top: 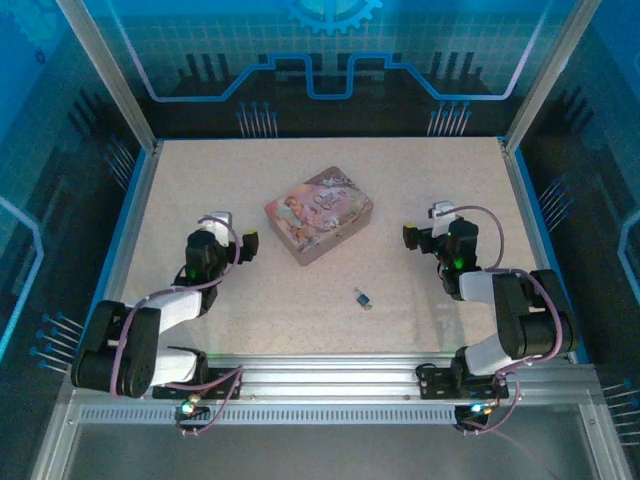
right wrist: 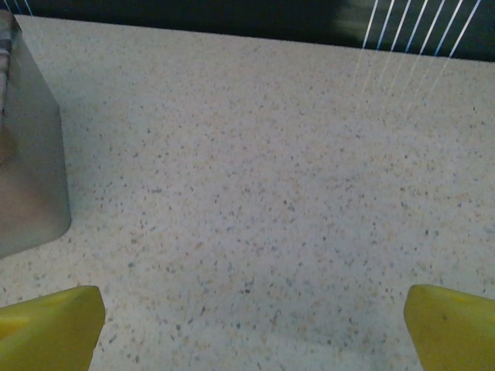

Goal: Unlock a padlock with a key

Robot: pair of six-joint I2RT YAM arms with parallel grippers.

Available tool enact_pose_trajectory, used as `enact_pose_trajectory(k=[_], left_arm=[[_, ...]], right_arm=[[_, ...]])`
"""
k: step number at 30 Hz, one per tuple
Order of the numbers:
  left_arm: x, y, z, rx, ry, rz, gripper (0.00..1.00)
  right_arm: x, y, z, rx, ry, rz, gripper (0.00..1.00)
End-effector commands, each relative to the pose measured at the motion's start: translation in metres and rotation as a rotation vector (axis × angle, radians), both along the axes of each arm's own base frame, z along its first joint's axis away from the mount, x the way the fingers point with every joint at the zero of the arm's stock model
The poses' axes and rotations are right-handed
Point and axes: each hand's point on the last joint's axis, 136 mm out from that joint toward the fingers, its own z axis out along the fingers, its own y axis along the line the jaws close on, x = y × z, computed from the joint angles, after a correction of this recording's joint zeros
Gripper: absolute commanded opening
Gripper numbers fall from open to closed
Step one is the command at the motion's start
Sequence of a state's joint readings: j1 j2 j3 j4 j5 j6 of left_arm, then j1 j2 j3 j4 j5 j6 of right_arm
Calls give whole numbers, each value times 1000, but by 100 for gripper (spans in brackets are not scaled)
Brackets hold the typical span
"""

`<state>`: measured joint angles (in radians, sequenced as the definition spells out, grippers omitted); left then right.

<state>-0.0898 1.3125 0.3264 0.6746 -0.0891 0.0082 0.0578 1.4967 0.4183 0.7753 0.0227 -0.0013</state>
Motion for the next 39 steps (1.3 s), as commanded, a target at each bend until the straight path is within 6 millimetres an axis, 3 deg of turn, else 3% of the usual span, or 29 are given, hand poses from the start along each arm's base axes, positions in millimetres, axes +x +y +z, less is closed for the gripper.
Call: enact_pose_trajectory(k=[1,9,13,16,39], left_arm=[[12,-9,19,29,-95,-82,99],[14,4,1,-10,-186,-74,99],[28,8,-6,-33,-85,-59,99],[33,27,-7,-78,-62,17,99],[34,27,-7,-75,-64,19,99]], right_arm=[[2,-6,-2,-7,14,-23,100],[2,-6,-3,-11,15,-24,100],[2,-7,-3,-12,15,-26,100],[2,-6,-3,-13,15,-25,100],[3,-4,-2,-20,14,-22,100]])
